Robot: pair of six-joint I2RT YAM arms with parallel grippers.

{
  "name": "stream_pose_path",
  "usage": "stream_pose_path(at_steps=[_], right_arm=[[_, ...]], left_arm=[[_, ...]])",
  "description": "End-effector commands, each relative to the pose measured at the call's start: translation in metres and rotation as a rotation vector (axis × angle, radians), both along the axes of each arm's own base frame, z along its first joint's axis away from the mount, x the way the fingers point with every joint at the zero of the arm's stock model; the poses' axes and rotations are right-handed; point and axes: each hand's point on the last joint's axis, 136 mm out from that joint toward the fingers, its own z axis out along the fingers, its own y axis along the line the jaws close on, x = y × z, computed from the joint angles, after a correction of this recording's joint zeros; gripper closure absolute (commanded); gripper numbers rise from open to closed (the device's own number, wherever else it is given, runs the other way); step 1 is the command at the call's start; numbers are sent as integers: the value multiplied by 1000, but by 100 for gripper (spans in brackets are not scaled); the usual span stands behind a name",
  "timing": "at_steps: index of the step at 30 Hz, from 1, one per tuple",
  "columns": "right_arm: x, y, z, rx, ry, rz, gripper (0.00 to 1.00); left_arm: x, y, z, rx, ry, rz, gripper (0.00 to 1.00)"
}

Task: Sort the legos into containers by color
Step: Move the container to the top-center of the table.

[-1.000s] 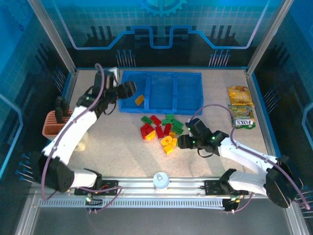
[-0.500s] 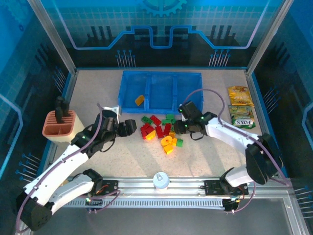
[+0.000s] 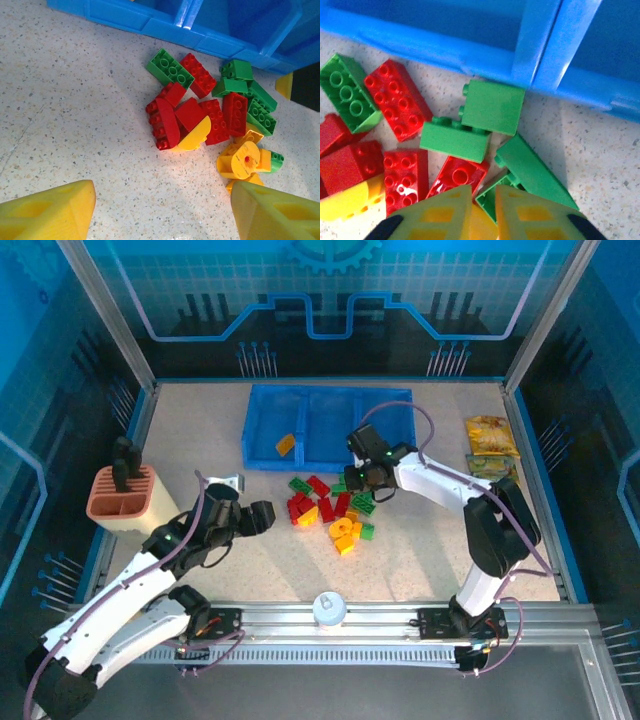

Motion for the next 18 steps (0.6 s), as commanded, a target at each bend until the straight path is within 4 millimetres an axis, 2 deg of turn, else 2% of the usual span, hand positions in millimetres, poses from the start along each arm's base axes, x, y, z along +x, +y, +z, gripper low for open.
stream_pose_path(at_steps=[1, 10, 18], right_arm=[[18, -10, 1, -4, -2, -64, 82], [54, -19, -9, 20, -11, -149, 84], [86, -42, -5, 36, -35, -252, 85]], left_arm=[[-3, 3, -6, 10, 9, 10, 27], [-6, 6, -12, 13, 15, 19, 27], [-8, 7, -11, 11, 14, 21, 28]])
